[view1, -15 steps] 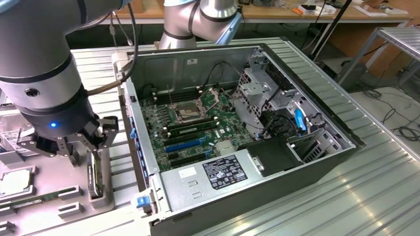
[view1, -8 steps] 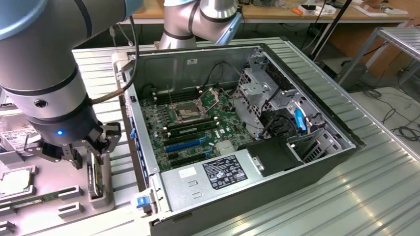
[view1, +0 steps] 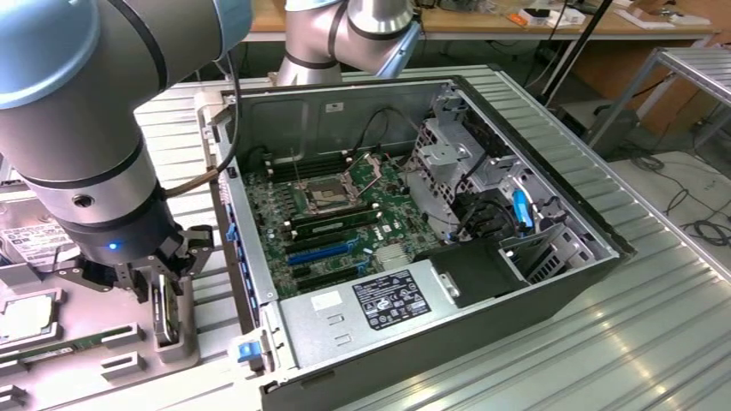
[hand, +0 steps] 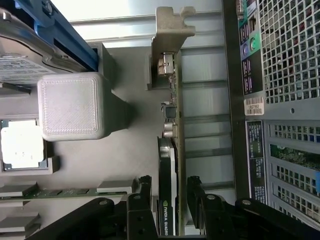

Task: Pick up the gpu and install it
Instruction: 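Pick up the gpu and move the gpu toward the slot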

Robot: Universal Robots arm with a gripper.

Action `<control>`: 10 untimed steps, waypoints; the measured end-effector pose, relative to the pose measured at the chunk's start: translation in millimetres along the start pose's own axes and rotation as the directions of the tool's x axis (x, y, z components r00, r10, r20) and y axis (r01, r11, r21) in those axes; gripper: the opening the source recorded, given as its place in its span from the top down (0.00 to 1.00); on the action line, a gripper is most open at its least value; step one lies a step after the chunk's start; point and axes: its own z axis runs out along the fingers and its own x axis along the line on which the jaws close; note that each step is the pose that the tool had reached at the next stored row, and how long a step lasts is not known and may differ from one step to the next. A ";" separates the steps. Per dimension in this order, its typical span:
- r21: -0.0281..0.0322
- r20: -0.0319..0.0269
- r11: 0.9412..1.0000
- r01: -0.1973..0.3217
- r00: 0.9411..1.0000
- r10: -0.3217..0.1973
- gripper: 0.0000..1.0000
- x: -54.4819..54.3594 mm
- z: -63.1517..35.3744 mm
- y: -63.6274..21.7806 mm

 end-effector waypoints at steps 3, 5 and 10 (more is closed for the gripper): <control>0.000 0.000 1.000 -0.003 1.000 0.003 0.58 0.4 1.1 0.0; 0.000 0.000 1.000 -0.003 1.000 0.003 0.58 0.4 1.2 0.0; 0.000 0.000 1.000 -0.003 1.000 0.003 0.58 0.9 1.1 -0.1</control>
